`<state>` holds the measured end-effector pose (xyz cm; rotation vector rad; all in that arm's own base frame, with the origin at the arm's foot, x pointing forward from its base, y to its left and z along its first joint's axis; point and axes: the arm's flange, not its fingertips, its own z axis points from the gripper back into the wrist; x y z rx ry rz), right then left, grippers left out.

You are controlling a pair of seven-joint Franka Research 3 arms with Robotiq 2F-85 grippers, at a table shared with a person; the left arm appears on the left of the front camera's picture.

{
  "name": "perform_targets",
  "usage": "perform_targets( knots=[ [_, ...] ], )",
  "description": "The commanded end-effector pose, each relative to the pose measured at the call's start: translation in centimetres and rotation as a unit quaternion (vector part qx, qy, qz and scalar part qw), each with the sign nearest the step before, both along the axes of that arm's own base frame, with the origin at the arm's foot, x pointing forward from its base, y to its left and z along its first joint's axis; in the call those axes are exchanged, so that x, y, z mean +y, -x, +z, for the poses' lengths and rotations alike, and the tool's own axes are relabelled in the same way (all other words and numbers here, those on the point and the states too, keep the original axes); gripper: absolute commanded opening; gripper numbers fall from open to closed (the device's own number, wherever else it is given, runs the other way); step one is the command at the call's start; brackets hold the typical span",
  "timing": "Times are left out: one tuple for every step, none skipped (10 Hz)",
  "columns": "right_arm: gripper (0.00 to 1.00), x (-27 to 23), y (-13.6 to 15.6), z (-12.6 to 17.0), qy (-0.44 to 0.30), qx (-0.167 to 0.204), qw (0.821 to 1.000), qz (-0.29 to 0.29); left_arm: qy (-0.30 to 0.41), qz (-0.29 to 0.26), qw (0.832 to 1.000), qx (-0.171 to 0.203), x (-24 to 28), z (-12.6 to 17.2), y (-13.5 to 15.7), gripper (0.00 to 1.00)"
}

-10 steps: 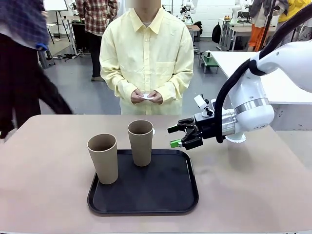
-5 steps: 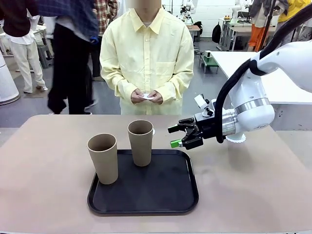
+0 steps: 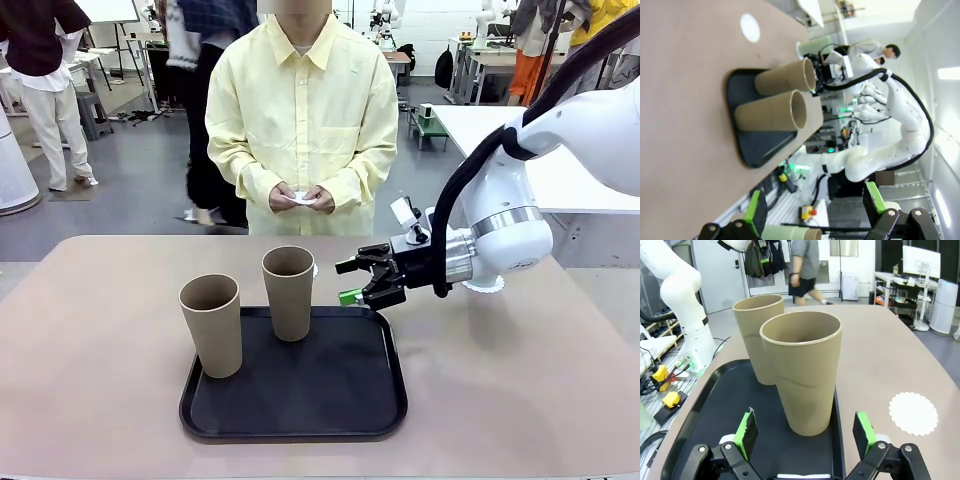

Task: Place coasters on the table and set cups on them.
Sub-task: Take one Reusable plastic cup from the Flat Tray and place it on a coaster set by the human.

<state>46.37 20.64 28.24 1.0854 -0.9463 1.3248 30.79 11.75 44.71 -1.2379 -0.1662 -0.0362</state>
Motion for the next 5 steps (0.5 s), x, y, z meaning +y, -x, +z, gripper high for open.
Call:
perform_targets(
  knots=[
    [1.00, 1.7, -0.3, -1.4, -0.008, -0.016, 1.000, 0.003, 0.006, 0.002, 1.000, -0.004, 0.0, 0.1, 0.0, 1.00],
    [1.00, 2.4, -0.2, -1.6, -0.005, -0.013, 1.000, 0.011, 0.006, 0.002, 1.000, -0.004, 0.0, 0.1, 0.0, 1.00],
    [1.00, 3.3, -0.1, -1.7, -0.004, -0.015, 1.000, 0.019, 0.006, 0.002, 1.000, -0.004, 0.0, 0.1, 0.0, 1.00],
    [1.00, 3.8, 0.0, -1.8, -0.005, -0.027, 0.999, 0.025, 0.006, 0.002, 1.000, -0.004, 0.0, 0.1, 0.0, 1.00],
    [1.00, 4.2, -0.1, -1.9, -0.011, -0.032, 0.999, 0.026, 0.006, 0.002, 1.000, -0.004, 0.0, 0.1, 0.0, 1.00]
  ],
)
